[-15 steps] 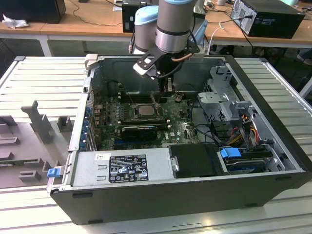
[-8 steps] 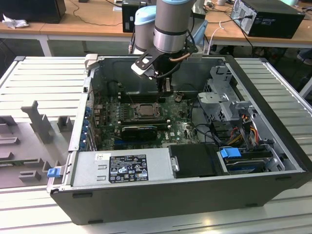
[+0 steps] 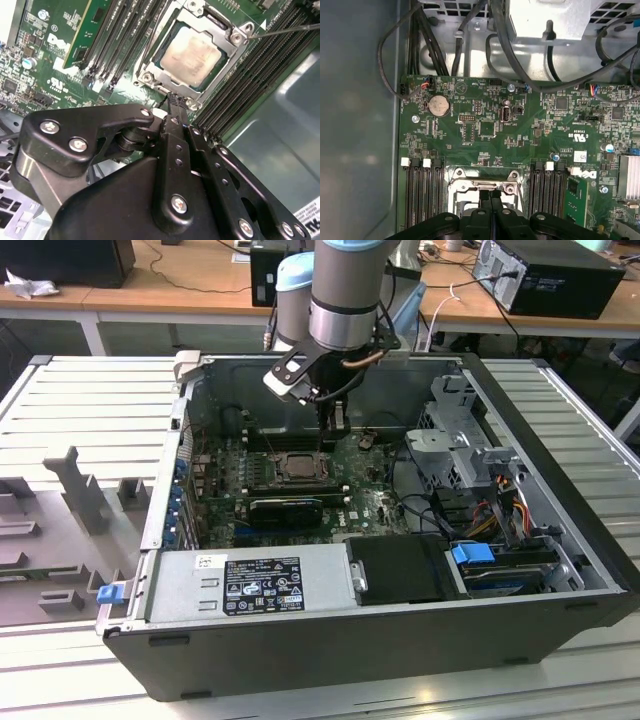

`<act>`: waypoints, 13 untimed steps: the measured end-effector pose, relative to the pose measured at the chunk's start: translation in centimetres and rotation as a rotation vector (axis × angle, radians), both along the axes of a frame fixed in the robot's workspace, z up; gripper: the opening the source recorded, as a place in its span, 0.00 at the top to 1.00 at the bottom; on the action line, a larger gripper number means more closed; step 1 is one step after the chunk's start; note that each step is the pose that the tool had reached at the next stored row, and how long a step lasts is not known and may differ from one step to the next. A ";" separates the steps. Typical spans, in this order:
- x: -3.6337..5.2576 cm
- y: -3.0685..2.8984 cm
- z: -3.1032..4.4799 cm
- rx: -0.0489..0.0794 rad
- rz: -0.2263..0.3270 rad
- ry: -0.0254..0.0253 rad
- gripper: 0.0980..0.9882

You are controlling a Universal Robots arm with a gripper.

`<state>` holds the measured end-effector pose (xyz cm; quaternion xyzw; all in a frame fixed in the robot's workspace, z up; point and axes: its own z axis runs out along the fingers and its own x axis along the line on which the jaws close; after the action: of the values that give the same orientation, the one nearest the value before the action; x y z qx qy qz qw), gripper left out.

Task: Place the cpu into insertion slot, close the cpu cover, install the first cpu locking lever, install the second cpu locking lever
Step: 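Close the cpu cover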

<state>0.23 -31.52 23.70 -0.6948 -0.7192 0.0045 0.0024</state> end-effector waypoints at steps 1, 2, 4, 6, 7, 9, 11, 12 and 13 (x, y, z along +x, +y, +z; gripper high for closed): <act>-0.06 0.00 -0.17 0.000 0.000 0.0000 0.99; -0.10 0.00 -0.32 0.000 0.000 0.0000 0.99; -0.17 0.00 -0.67 -0.001 0.000 0.0000 0.99; -0.35 0.00 -0.96 -0.001 0.000 0.0001 0.99; -0.55 0.00 -1.03 -0.001 0.001 0.0001 0.99; -1.06 -0.01 -1.08 -0.001 0.005 0.0004 0.99; -1.55 0.00 -1.10 0.000 0.005 0.0003 0.99; -1.69 0.00 -1.10 0.000 0.005 0.0003 0.99; -1.85 0.00 -1.10 0.000 0.005 0.0003 0.99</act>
<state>-1.62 -31.52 22.60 -0.6930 -0.7209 0.0048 0.0024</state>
